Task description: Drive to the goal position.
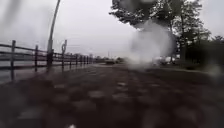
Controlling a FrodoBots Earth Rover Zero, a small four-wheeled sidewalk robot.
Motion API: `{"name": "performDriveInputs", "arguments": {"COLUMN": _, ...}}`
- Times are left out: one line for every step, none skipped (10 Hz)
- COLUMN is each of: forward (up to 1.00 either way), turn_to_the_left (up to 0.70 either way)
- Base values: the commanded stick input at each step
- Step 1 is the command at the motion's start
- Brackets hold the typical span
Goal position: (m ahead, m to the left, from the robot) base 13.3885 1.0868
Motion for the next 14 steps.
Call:
{"name": "performDriveInputs", "arguments": {"forward": 1.00, "turn_to_the_left": 0.03}}
{"name": "performDriveInputs", "arguments": {"forward": 1.00, "turn_to_the_left": 0.25}}
{"name": "performDriveInputs", "arguments": {"forward": 1.00, "turn_to_the_left": 0.40}}
{"name": "performDriveInputs", "arguments": {"forward": 1.00, "turn_to_the_left": 0.28}}
{"name": "performDriveInputs", "arguments": {"forward": 1.00, "turn_to_the_left": 0.06}}
{"name": "performDriveInputs", "arguments": {"forward": 1.00, "turn_to_the_left": 0.00}}
{"name": "performDriveInputs", "arguments": {"forward": 1.00, "turn_to_the_left": 0.00}}
{"name": "performDriveInputs", "arguments": {"forward": 1.00, "turn_to_the_left": 0.00}}
{"name": "performDriveInputs", "arguments": {"forward": 1.00, "turn_to_the_left": 0.00}}
{"name": "performDriveInputs", "arguments": {"forward": 1.00, "turn_to_the_left": 0.00}}
{"name": "performDriveInputs", "arguments": {"forward": 1.00, "turn_to_the_left": 0.00}}
{"name": "performDriveInputs", "arguments": {"forward": 1.00, "turn_to_the_left": 0.00}}
{"name": "performDriveInputs", "arguments": {"forward": 1.00, "turn_to_the_left": 0.00}}
{"name": "performDriveInputs", "arguments": {"forward": 1.00, "turn_to_the_left": 0.00}}
